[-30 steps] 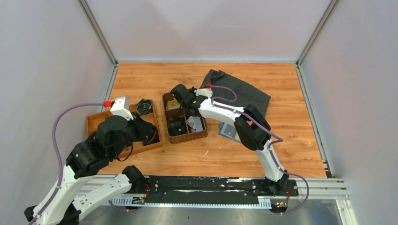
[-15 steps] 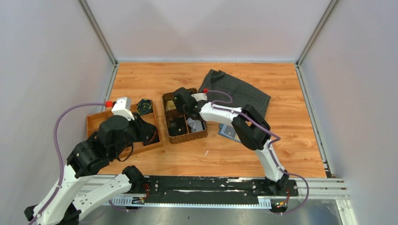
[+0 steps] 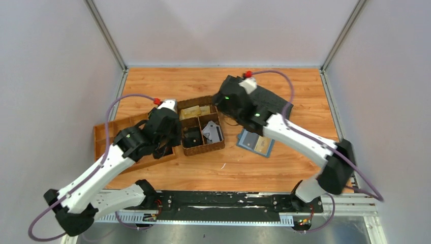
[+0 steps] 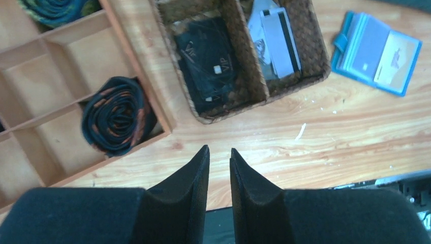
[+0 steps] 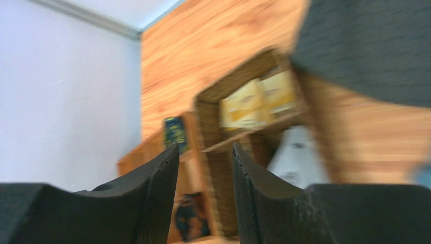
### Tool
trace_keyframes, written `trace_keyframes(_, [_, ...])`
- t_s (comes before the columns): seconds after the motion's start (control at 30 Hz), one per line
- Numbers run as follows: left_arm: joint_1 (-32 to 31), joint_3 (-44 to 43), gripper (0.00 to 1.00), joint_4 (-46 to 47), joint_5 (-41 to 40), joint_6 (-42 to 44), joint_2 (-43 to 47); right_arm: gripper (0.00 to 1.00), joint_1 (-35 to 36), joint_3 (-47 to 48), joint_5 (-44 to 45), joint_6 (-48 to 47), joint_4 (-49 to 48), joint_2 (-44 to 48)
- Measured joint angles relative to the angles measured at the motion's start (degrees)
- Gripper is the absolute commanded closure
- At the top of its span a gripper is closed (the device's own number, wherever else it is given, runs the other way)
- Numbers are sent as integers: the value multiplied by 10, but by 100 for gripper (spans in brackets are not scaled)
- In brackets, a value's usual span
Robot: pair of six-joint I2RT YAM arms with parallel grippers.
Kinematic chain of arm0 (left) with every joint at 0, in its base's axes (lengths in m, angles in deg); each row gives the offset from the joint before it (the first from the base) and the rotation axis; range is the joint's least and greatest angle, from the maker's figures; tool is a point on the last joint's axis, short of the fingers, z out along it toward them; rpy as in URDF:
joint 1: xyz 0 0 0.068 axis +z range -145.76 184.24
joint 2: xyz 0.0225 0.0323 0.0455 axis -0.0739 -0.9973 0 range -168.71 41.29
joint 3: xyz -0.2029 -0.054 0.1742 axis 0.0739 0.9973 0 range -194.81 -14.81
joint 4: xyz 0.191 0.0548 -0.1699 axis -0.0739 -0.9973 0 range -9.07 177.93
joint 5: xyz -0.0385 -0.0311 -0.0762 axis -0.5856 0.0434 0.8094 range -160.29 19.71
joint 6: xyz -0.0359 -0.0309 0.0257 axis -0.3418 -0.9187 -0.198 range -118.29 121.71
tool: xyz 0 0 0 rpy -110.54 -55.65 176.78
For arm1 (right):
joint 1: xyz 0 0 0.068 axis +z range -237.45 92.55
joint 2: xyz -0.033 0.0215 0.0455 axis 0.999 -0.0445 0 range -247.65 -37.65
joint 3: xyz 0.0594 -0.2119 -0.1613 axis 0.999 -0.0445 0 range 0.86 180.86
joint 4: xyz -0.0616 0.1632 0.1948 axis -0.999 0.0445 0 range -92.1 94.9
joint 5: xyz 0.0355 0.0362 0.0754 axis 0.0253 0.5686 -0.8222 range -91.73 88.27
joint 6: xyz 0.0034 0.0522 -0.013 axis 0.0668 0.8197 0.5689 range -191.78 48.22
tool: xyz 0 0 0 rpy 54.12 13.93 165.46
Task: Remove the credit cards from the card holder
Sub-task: Place the credit card in the storage box, then remove the credit card from the card holder.
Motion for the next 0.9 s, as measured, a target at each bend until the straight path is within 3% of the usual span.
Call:
trace_keyframes(0.13, [0,-15,72,36,57,17,-79,58,-71,-155,3,-97,34,168])
trace_keyframes(0.33, [-19,-43,68,155,153,10,-194,60,-256,-396,-109,-211,97,280])
trace_keyframes(0.5, [-69,-84,68,268,230,-17,-316,64,-373,-476,-241,-252,121,361])
trace_keyframes(0.7, [-104,-181,69,366,313,-50,-487,62,-482,-525,-402,-274,77,348])
trace_keyframes(0.9, [-108,-264,69,405,358,-66,-620,65,-501,-534,-515,-301,46,273])
